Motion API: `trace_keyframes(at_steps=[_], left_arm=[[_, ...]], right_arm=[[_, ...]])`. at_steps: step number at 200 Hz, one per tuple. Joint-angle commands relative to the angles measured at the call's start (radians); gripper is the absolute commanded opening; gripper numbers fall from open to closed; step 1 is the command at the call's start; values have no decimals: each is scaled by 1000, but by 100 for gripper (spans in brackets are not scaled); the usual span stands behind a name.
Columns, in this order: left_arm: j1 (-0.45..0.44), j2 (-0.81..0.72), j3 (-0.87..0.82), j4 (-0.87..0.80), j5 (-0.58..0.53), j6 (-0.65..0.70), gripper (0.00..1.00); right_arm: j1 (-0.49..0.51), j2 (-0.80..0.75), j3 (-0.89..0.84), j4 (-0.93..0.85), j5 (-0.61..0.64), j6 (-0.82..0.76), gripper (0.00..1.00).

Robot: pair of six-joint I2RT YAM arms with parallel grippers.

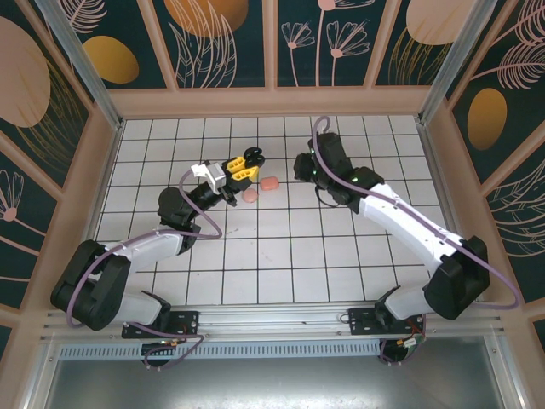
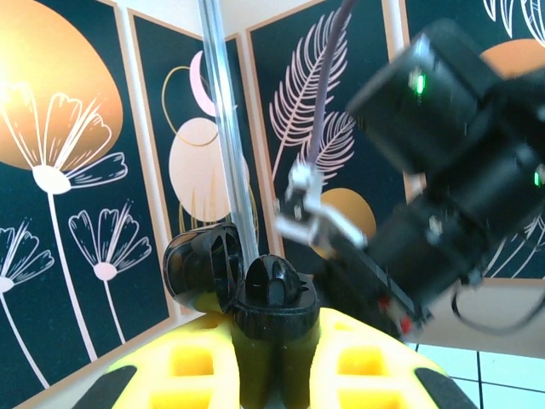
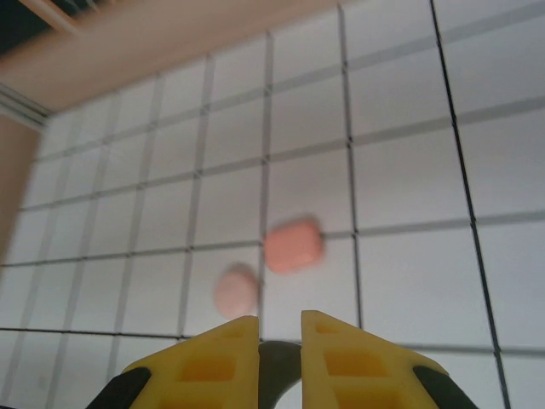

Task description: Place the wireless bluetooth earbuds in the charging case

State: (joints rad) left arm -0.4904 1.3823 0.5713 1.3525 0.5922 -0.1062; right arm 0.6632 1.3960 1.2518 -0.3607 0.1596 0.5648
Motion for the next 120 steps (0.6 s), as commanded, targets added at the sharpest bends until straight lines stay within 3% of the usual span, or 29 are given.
trace_keyframes(at_steps=[1, 51, 120], left_arm=[[-4, -14, 36, -18, 41, 24, 0], [-4, 10, 42, 19, 100, 18, 0], [-4, 79, 91, 102, 142, -107, 0]], right_arm=[[10, -48, 90, 44, -7, -121, 15], [78, -100, 185, 138, -35, -297, 15], [197, -157, 88, 280, -63, -408, 16]])
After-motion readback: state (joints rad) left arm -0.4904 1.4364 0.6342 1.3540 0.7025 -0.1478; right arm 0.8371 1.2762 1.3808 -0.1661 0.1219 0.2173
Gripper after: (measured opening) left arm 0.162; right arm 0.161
